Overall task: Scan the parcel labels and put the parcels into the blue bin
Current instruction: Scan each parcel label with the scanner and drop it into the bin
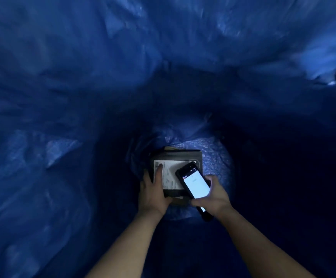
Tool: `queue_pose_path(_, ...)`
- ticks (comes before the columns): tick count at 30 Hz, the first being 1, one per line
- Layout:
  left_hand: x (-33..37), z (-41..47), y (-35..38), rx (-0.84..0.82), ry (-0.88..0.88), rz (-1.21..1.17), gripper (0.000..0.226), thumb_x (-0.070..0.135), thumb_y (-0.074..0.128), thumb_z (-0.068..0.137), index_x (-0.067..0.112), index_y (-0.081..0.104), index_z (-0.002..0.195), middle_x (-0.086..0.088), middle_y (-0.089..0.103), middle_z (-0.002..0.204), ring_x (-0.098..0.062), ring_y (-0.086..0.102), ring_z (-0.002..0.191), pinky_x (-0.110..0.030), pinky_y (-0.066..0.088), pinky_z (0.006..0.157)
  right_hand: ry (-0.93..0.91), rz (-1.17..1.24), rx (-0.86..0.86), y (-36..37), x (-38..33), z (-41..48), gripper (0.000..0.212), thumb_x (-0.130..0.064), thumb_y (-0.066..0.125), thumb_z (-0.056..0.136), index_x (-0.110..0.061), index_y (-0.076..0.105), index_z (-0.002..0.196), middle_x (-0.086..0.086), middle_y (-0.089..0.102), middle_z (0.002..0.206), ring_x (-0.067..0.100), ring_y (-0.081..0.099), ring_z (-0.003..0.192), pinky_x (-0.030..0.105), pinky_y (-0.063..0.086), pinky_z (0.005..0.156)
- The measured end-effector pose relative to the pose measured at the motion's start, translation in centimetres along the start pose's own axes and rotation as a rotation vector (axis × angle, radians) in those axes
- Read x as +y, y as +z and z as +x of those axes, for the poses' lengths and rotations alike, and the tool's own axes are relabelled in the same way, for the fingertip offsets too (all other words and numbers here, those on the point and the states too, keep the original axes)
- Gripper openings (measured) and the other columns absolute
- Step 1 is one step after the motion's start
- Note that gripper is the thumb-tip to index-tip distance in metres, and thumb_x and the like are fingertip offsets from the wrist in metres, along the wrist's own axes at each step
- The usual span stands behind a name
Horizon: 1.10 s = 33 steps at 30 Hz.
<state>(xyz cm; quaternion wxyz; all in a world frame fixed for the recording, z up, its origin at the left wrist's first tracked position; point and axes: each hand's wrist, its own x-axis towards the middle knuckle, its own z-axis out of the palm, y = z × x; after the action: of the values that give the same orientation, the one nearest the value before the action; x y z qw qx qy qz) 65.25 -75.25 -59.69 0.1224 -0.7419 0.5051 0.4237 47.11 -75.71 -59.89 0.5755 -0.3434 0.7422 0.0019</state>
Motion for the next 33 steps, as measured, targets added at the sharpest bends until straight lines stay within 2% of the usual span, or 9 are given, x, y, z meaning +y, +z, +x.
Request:
queue_pose_path(4, 2.0, -3.9, -2.8, -0.001, 0.054, 0.054, 0.088, 0.031, 0.072, 0.081, 0.033, 0.019, 0.15, -0.009, 0.029, 0.144, -0.03, 0.034, 0.131, -0.04, 0.042, 0.102, -0.002, 0.05, 0.045, -1.8, -1.8, -5.1, 0.082, -0.017, 0.082, 0.052, -0.023, 0.045, 0.124, 0.0, 0.054, 0.117, 0.021, 0.056, 0.107, 0.04, 0.05, 0.089)
queue_pose_path(8, 4.5, -9.4, -6.7, 0.002, 0.094, 0.112, 0.068, 0.028, 0.067, 0.085, 0.028, 0.033, 0.143, -0.005, 0.042, 0.136, -0.027, 0.041, 0.126, -0.039, 0.045, 0.098, -0.012, 0.12, 0.109, -4.5, -3.9, -12.2, 0.084, -0.019, 0.082, 0.048, -0.022, 0.046, 0.124, 0.001, 0.053, 0.12, 0.02, 0.056, 0.106, 0.043, 0.05, 0.09)
queue_pose_path(14, 8.5, -20.9, -12.8, 0.062, 0.193, 0.155, 0.057, 0.022, 0.061, 0.087, 0.025, 0.037, 0.139, -0.002, 0.047, 0.129, -0.022, 0.047, 0.12, -0.035, 0.047, 0.092, -0.054, 0.219, 0.174, -10.1, -5.5, -26.5, 0.088, -0.022, 0.08, 0.049, -0.025, 0.042, 0.128, -0.004, 0.047, 0.119, 0.018, 0.054, 0.105, 0.045, 0.05, 0.091)
queue_pose_path(19, 12.3, -31.5, -15.8, 0.144, 0.34, 0.199, 0.056, 0.023, 0.059, 0.09, 0.027, 0.035, 0.14, 0.003, 0.048, 0.126, -0.018, 0.047, 0.119, -0.032, 0.048, 0.09, -0.159, 0.31, 0.268, -14.6, -4.0, -39.2, 0.089, -0.028, 0.077, 0.046, -0.033, 0.039, 0.126, -0.011, 0.044, 0.117, 0.01, 0.051, 0.101, 0.031, 0.051, 0.081)
queue_pose_path(22, 15.0, -38.1, -16.1, 0.165, 0.455, 0.214, 0.051, 0.02, 0.057, 0.091, 0.027, 0.039, 0.138, 0.003, 0.049, 0.128, -0.019, 0.049, 0.119, -0.034, 0.047, 0.091, -0.239, 0.347, 0.313, -17.4, -1.2, -46.1, 0.091, -0.024, 0.079, 0.049, -0.027, 0.039, 0.13, -0.008, 0.046, 0.121, 0.012, 0.051, 0.106, 0.018, 0.045, 0.071)
queue_pose_path(26, 19.2, -46.8, -14.5, 0.188, 0.622, 0.25, 0.051, 0.017, 0.058, 0.09, 0.024, 0.041, 0.138, 0.0, 0.05, 0.126, -0.021, 0.053, 0.116, -0.036, 0.046, 0.091, -0.281, 0.385, 0.441, -21.5, 4.9, -55.7, 0.083, -0.022, 0.076, 0.049, -0.028, 0.042, 0.124, -0.008, 0.051, 0.116, 0.014, 0.056, 0.102, 0.03, 0.052, 0.077)
queue_pose_path(30, 24.0, -55.7, -9.8, 0.195, 0.842, 0.162, 0.049, 0.014, 0.061, 0.09, 0.023, 0.047, 0.136, 0.004, 0.054, 0.117, -0.015, 0.056, 0.11, -0.03, 0.047, 0.088, -0.262, 0.417, 0.618, -25.3, 14.0, -64.9, 0.085, -0.023, 0.078, 0.049, -0.029, 0.044, 0.126, -0.014, 0.048, 0.11, 0.009, 0.052, 0.097, 0.026, 0.049, 0.074)
queue_pose_path(33, 27.7, -62.3, -4.3, 0.106, 1.002, 0.164, 0.048, 0.014, 0.066, 0.087, 0.022, 0.051, 0.133, 0.004, 0.058, 0.12, -0.014, 0.058, 0.112, -0.027, 0.047, 0.089, -0.218, 0.432, 0.747, -27.4, 21.8, -71.1, 0.088, -0.03, 0.079, 0.047, -0.031, 0.041, 0.127, -0.014, 0.042, 0.112, 0.007, 0.048, 0.099, 0.02, 0.045, 0.072)
